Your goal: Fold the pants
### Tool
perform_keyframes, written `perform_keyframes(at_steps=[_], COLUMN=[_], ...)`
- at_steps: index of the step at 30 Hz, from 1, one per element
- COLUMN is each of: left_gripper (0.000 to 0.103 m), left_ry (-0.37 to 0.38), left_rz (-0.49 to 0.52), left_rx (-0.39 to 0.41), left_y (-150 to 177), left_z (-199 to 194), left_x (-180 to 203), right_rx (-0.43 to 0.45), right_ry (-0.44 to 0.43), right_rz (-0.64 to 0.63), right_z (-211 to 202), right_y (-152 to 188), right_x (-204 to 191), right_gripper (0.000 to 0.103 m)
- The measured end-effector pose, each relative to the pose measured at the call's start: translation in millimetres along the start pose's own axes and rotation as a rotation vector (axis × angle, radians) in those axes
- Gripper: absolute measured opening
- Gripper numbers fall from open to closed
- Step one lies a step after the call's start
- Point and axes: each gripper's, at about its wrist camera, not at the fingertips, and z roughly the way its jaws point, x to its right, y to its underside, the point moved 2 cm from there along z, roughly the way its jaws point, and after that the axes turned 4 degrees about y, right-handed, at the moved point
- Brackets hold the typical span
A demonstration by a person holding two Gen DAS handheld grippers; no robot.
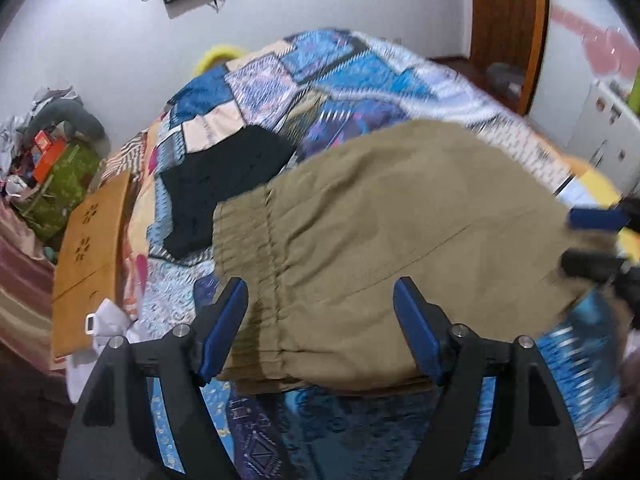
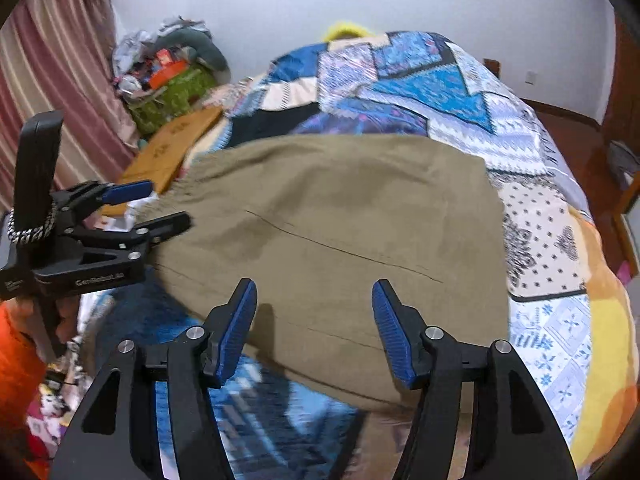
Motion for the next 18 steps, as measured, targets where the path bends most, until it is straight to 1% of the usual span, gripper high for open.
perform_keyframes(at_steps=[1, 2, 3, 4, 7, 8, 10, 11, 13, 14, 17, 18], left_gripper=[0.076, 0.076, 0.078, 0.082, 0.083, 0.083, 0.084, 0.084, 0.084, 0.084, 0.084, 0.084], left_ry=[0.007, 0.033, 0.049, 0.058, 0.041, 0.035, 0.028, 0.032, 0.055, 0.063, 0.063, 0.06], left_rz=[-0.005, -0.021, -0.036, -0.05, -0.046, -0.043, -0.043, -0.051, -0.092, -0.109, -0.126, -0.123], left_rx=[-0.021, -0.048, -0.06, -0.063, -0.065, -0.063, -0.059, -0.063, -0.064, -0.064, -0.057, -0.057], left_y=[4, 9, 12, 14, 16, 17, 21, 23, 27, 28, 33, 35], left_z=[6, 12, 15, 16, 14, 13, 11, 10, 10, 10, 8, 8], left_x=[-3, -7, -10, -14, -22, -23, -29, -32, -38, -41, -44, -45], right_rx=[-0.017, -0.036, -0.065, -0.074, -0.053, -0.049, -0.052, -0.067, -0.067, -0.065, -0.066, -0.065], right_ry=[0.009, 0.009, -0.003, -0.016, -0.034, -0.023, 0.042, 0.084, 0.088, 0.089, 0.087, 0.08], right_rz=[0.007, 0.017, 0.034, 0.05, 0.074, 0.073, 0.053, 0.025, 0.02, 0.039, 0.095, 0.109], right_z=[4, 7, 12, 13, 3, 0, -4, -5, -8, -12, -20, -22], right_y=[3, 5, 9, 11, 17, 18, 21, 26, 32, 36, 45, 49], right_x=[4, 8, 14, 19, 31, 32, 35, 38, 44, 51, 65, 68], right_gripper=[0.058, 0.058, 0.058, 0.058, 0.058, 0.058, 0.058, 0.058, 0.058, 0.058, 0.058, 0.06])
